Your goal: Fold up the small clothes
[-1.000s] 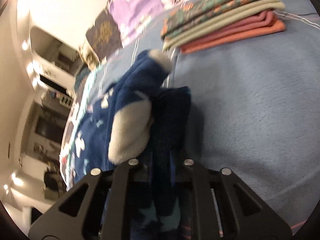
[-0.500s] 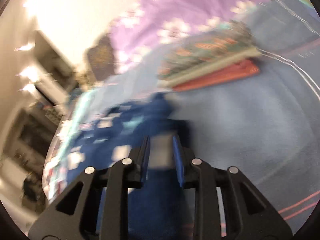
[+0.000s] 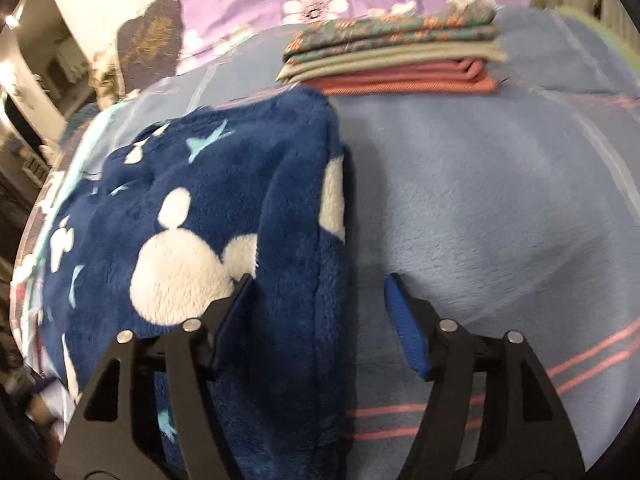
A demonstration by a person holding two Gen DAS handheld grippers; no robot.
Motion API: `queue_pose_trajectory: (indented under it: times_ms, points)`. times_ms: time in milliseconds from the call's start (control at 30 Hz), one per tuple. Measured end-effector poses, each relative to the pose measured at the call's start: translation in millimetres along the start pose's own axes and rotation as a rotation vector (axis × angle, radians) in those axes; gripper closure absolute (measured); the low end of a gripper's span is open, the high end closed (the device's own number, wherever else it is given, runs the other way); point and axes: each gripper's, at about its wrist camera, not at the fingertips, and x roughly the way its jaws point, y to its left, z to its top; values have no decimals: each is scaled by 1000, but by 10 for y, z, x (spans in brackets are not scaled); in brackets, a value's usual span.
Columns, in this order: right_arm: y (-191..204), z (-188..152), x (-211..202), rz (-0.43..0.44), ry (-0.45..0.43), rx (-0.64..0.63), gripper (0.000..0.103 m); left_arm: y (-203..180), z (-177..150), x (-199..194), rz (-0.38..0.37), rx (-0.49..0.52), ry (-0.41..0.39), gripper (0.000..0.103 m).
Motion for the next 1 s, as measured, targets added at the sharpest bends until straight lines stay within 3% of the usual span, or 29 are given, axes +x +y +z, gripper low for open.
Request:
queue_pose_trajectory:
  times_ms: [133, 200, 233, 300, 367, 433, 533, 600, 667, 733, 833, 1000]
  points:
    - [42, 214, -423, -248, -141, 159, 34, 943, -182, -257, 216, -163, -37, 53]
    - [212, 287, -598, -219, -196, 172, 34, 1276, -296, -360, 233, -246, -39, 55]
    - [421, 334, -651, -194, -209, 127, 34, 1413, -330, -403, 212, -280, -48, 58]
    - [863, 369, -657, -156, -201, 2, 34, 1594, -283, -372, 173, -310, -58, 89]
    - [1469, 373, -538, -81, -169, -129, 34, 1719, -209, -280, 173, -317, -48, 96]
    - [2046, 349, -387, -1, -132, -230, 34, 1849, -157, -190, 151, -334, -30, 96]
    - [2775, 326, -106, 75, -92, -347, 36, 1913, -133, -10, 50, -356, 31, 94]
    - [3211, 261, 60, 96, -61, -418, 36, 1854, -160, 110, 2, -345, 75, 76]
    - [3620, 250, 258, 110, -15, -472, 36, 1829, -164, 113, 4, -340, 71, 76]
    - [3903, 222, 434, 101, 20, -519, 36, 1874, -178, 62, -41, -371, 51, 75]
    - [4232, 230, 739, 7, 37, -581, 36, 1964, -214, 48, -101, -428, 42, 74]
    - [4416, 239, 1100, -36, 114, -603, 32, 1979, -211, 38, -161, -446, 21, 72]
